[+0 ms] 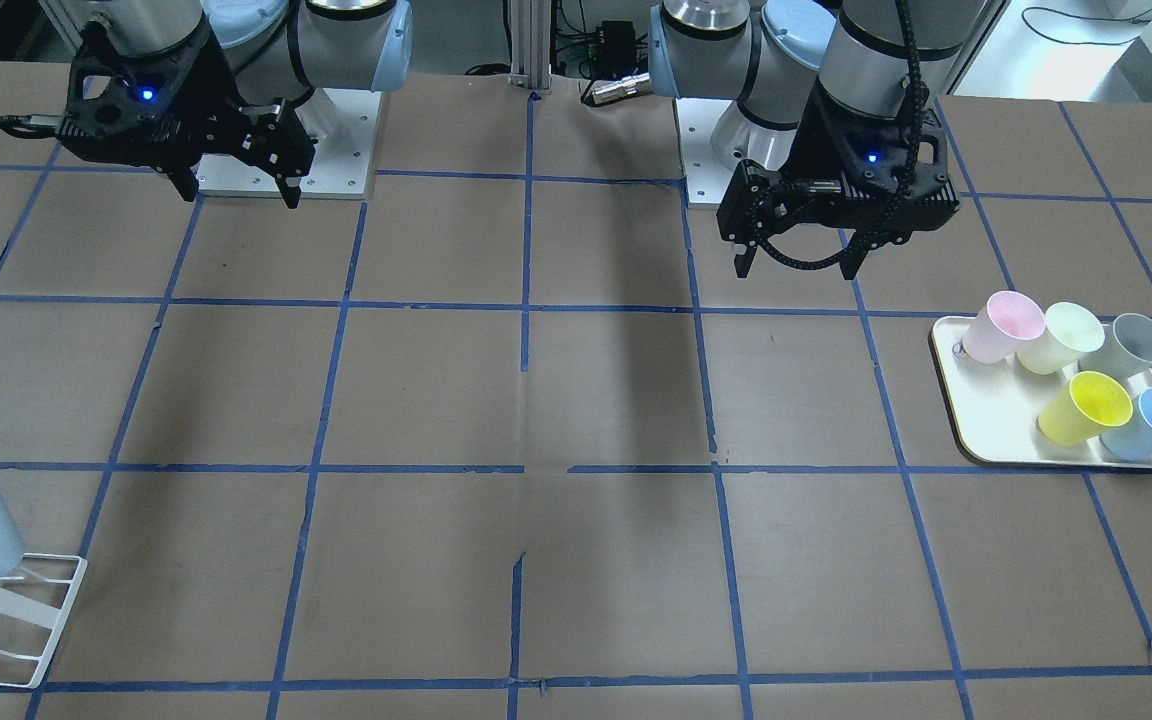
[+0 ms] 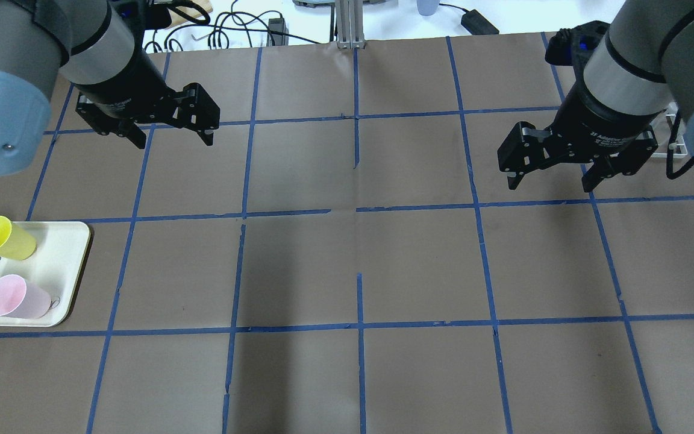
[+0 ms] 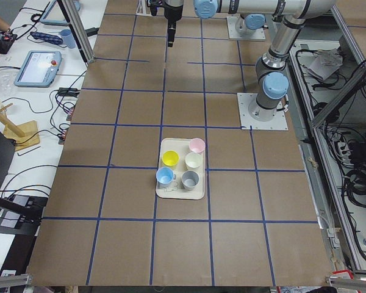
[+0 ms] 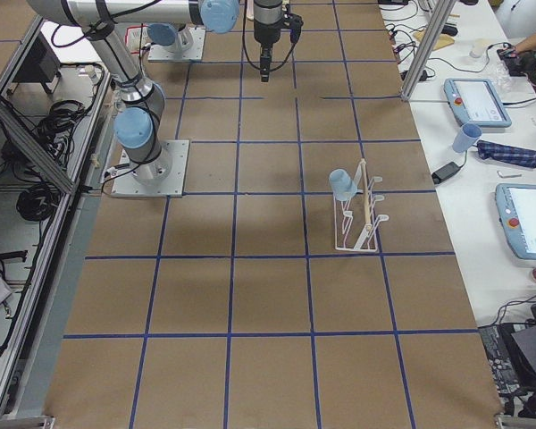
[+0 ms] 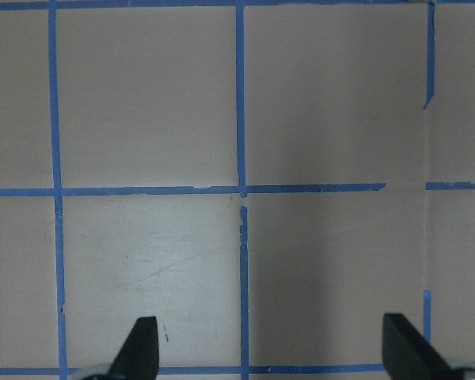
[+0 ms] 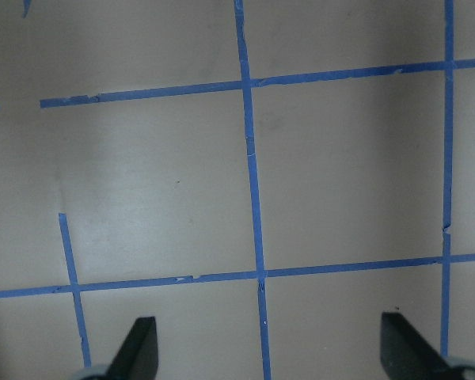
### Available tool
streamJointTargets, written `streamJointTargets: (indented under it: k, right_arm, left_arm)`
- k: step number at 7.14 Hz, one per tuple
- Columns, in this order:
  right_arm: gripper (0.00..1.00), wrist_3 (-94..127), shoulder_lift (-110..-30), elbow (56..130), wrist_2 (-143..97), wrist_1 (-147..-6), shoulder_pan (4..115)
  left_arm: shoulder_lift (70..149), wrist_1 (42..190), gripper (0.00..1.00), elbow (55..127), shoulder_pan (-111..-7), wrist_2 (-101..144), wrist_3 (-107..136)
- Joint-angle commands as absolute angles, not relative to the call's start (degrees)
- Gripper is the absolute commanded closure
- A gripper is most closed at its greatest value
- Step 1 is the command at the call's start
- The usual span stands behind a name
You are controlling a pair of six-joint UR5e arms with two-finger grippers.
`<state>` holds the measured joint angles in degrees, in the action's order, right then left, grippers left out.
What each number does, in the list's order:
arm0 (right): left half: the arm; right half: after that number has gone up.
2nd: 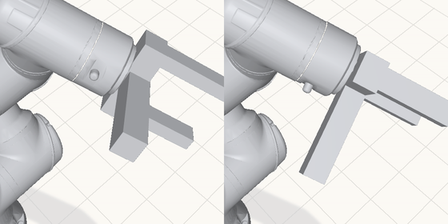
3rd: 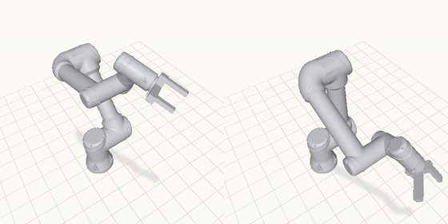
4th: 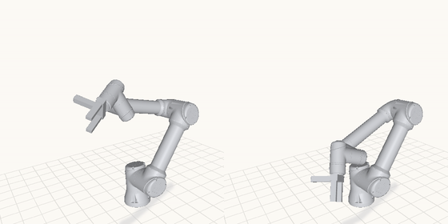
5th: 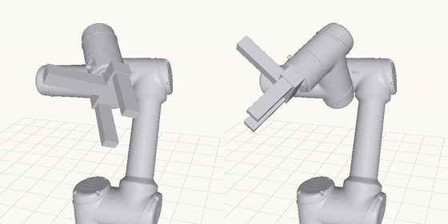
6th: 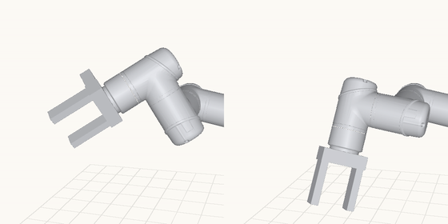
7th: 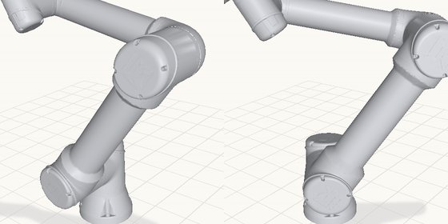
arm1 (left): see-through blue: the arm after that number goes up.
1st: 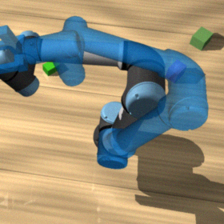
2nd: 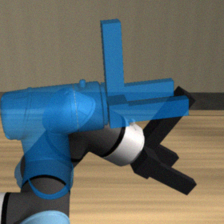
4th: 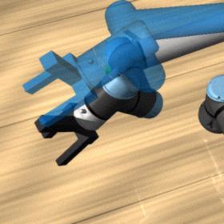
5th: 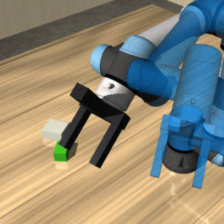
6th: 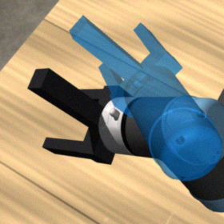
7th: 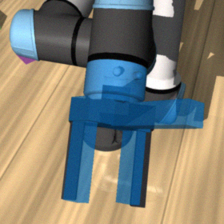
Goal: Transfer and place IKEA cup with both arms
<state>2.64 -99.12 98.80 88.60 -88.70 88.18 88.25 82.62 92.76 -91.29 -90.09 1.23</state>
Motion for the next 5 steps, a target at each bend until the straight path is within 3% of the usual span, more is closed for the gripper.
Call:
streamJointTargets:
  k: [1,5]
  right_arm:
    - [0.0,2.55,-99.23,98.79,89.2,-89.12,88.07]
    - [0.0,-8.9,-95.9,99.66,89.21,-96.55,80.54]
  left_arm:
    - [88.33,82.62,0.0,92.81,-91.23,-90.09,1.23]
    - [88.33,82.79,0.0,92.81,-91.23,-90.17,1.23]
